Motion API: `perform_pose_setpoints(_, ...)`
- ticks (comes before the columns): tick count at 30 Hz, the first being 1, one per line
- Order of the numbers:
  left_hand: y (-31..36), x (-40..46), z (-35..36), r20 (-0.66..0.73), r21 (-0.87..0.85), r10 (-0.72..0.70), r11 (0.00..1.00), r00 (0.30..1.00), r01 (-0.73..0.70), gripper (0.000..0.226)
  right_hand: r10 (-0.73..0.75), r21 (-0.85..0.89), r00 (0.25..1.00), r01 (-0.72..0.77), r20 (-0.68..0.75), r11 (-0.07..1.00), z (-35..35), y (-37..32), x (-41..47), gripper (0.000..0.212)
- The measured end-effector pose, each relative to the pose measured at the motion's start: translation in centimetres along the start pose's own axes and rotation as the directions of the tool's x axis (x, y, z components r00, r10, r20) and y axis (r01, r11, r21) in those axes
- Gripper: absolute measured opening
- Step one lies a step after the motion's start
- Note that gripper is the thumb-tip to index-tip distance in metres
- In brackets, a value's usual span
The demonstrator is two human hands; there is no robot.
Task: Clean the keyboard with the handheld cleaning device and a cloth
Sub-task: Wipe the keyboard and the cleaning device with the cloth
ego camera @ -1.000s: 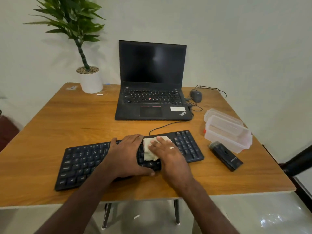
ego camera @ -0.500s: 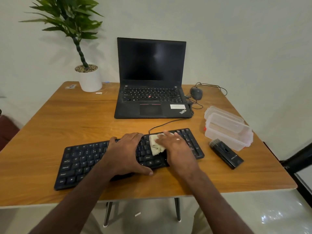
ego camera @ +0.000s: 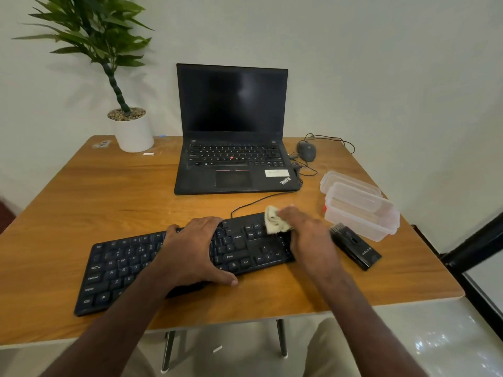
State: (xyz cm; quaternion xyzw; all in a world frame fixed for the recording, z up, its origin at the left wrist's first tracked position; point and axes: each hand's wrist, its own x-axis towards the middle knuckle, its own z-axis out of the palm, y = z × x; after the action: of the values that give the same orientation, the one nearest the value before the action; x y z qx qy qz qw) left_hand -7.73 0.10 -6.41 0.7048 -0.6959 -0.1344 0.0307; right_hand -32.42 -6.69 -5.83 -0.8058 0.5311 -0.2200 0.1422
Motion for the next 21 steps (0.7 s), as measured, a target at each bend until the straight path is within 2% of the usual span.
perform_pose_setpoints(3, 0.1, 0.0, -0.1, -0.003, 0.004, 0.002, 1.000, 1.000, -0.002, 0.145, -0.076, -0.086, 0.997, 0.076, 0.009, 0.993, 1.6, 0.2, -0.4, 0.053)
perform_pose_setpoints(8, 0.2, 0.0, -0.1, 0.007, 0.012, 0.000, 1.000, 1.000, 0.000, 0.142, 0.100, -0.032, 0.995, -0.099, 0.013, 0.995, -0.3, 2.1, 0.9, 0.047)
perform_pose_setpoints(11, 0.2, 0.0, -0.1, -0.003, 0.011, -0.001, 1.000, 1.000, 0.001, 0.141, 0.183, -0.004, 0.982, -0.184, -0.045, 0.983, -1.7, 2.1, 1.5, 0.043)
perform_pose_setpoints(13, 0.1, -0.1, 0.0, 0.000, 0.011, 0.000, 1.000, 1.000, 0.000, 0.142, 0.121, 0.030, 0.992, -0.120, -0.035, 0.992, -1.8, 0.8, 0.9, 0.042)
perform_pose_setpoints(17, 0.1, 0.0, 0.0, 0.002, 0.004, 0.003, 1.000, 1.000, -0.003, 0.142, -0.074, -0.078, 0.996, 0.078, 0.055, 0.994, 0.7, -0.6, -1.4, 0.053)
perform_pose_setpoints(21, 0.4, -0.1, 0.0, -0.005, 0.009, -0.001, 1.000, 1.000, 0.001, 0.137, 0.035, -0.086, 0.999, -0.034, 0.005, 0.996, 0.9, 1.4, 0.5, 0.051)
